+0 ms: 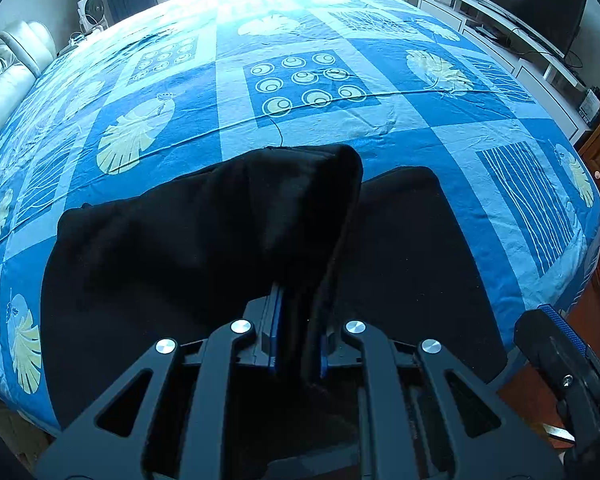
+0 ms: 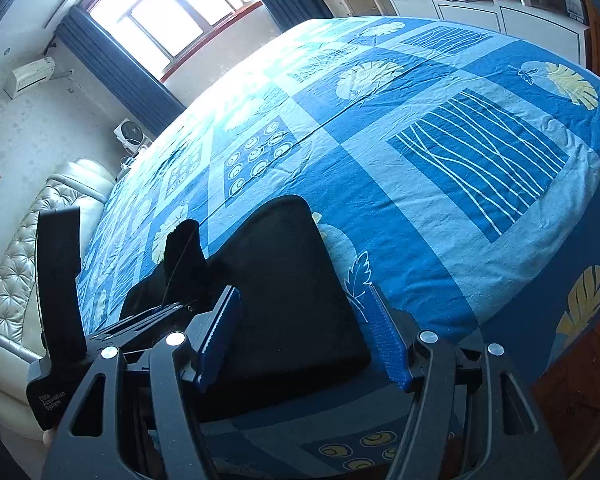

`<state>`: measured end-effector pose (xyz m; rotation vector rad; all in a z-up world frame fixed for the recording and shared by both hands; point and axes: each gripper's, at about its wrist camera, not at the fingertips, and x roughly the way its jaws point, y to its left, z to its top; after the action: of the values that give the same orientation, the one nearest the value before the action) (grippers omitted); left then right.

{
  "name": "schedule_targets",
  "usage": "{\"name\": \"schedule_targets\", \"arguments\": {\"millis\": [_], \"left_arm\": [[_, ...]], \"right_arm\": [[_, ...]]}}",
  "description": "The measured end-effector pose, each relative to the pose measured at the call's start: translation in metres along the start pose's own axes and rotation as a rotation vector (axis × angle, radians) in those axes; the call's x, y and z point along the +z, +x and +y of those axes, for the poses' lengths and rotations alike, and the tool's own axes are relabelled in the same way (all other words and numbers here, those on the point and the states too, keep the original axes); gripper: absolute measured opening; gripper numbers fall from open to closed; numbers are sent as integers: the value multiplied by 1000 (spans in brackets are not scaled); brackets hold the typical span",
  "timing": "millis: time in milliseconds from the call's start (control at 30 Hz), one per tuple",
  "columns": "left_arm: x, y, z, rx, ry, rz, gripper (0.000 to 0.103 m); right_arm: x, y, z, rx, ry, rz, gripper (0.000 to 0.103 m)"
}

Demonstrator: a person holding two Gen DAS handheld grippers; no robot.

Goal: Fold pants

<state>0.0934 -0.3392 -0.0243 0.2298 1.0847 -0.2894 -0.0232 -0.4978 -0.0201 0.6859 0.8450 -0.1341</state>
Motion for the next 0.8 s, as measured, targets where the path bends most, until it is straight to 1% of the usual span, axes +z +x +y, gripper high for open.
{"name": "schedule_targets", "arguments": {"millis": [167, 267, 300, 333, 400, 433, 467, 500, 533, 600, 667, 733, 800], "left_arm": [[-3, 2, -8, 26, 21, -20, 15], [-5, -2, -10, 20, 29, -41, 19], [-6, -4, -10, 15, 33, -50, 25], [-7, -7, -12, 5, 40, -57, 30], [-9, -16, -14, -5, 57, -88, 48], [-11, -23, -16, -13, 66, -112, 53], [-14, -30, -16, -24, 74, -138, 61], [-16, -38, -16, -39, 78, -160, 69], [-20, -47, -13, -61, 76, -180, 73], [-28, -65, -2, -120, 58, -219, 87], [-39, -82, 19, -151, 31, -251, 93], [-54, -96, 48, -151, 0, -280, 93], [-70, -103, 84, -145, -36, -298, 93]], "right_arm": [[1, 0, -4, -8, 16, -4, 64], [2, -1, -7, -10, 29, -7, 64], [3, -2, -7, -12, 30, -10, 64], [3, -3, -8, -13, 31, -13, 64], [4, -5, -9, -12, 35, -17, 64], [5, -6, -10, -11, 39, -21, 64], [6, -7, -11, -7, 44, -24, 64], [7, -8, -12, -5, 50, -27, 64], [8, -10, -13, 1, 59, -30, 64], [10, -15, -16, 20, 78, -36, 64], [11, -20, -16, 46, 92, -43, 64], [12, -21, -13, 93, 89, -28, 64], [11, -16, -5, 164, 87, 9, 65]]}}
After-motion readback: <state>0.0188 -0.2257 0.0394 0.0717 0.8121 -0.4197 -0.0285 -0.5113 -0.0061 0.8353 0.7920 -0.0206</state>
